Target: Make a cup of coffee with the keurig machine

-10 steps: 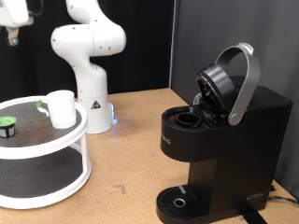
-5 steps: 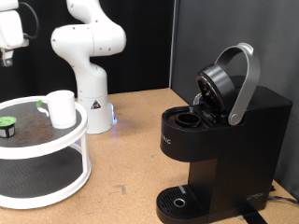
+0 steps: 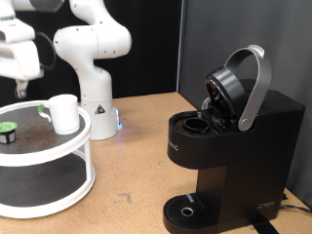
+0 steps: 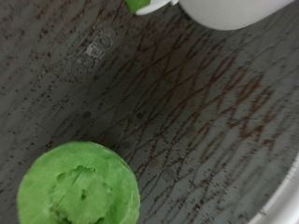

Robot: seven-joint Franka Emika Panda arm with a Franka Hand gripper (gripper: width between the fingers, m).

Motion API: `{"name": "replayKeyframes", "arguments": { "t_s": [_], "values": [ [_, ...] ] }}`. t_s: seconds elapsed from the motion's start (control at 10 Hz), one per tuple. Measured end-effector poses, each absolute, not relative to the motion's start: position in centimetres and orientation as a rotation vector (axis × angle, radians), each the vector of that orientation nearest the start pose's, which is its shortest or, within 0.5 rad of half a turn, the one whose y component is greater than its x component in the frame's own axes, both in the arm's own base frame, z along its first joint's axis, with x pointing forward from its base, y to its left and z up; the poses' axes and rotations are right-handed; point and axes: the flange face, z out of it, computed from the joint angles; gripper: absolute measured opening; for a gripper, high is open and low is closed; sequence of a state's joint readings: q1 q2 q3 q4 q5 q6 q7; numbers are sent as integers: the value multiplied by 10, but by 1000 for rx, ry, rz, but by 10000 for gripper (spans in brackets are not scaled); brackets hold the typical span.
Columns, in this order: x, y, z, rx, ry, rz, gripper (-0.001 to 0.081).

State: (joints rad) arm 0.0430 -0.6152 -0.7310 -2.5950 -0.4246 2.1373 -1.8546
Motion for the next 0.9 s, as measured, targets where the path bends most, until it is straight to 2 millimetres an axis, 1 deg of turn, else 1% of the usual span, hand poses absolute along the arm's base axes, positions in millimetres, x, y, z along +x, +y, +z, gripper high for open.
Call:
{"name": "replayKeyframes", "arguments": {
  "t_s": [0.2, 0.3, 0.4, 0.6, 0.9],
  "values": [
    [294, -256, 377, -2340, -2170, -55, 807],
    [294, -256, 367, -2365, -2158, -52, 807],
    [294, -256, 361, -2395, -2143, -51, 807],
    [293, -258, 361, -2368, -2181, -61, 807],
    [284, -273, 353, -2341, -2252, -118, 807]
  ]
}}
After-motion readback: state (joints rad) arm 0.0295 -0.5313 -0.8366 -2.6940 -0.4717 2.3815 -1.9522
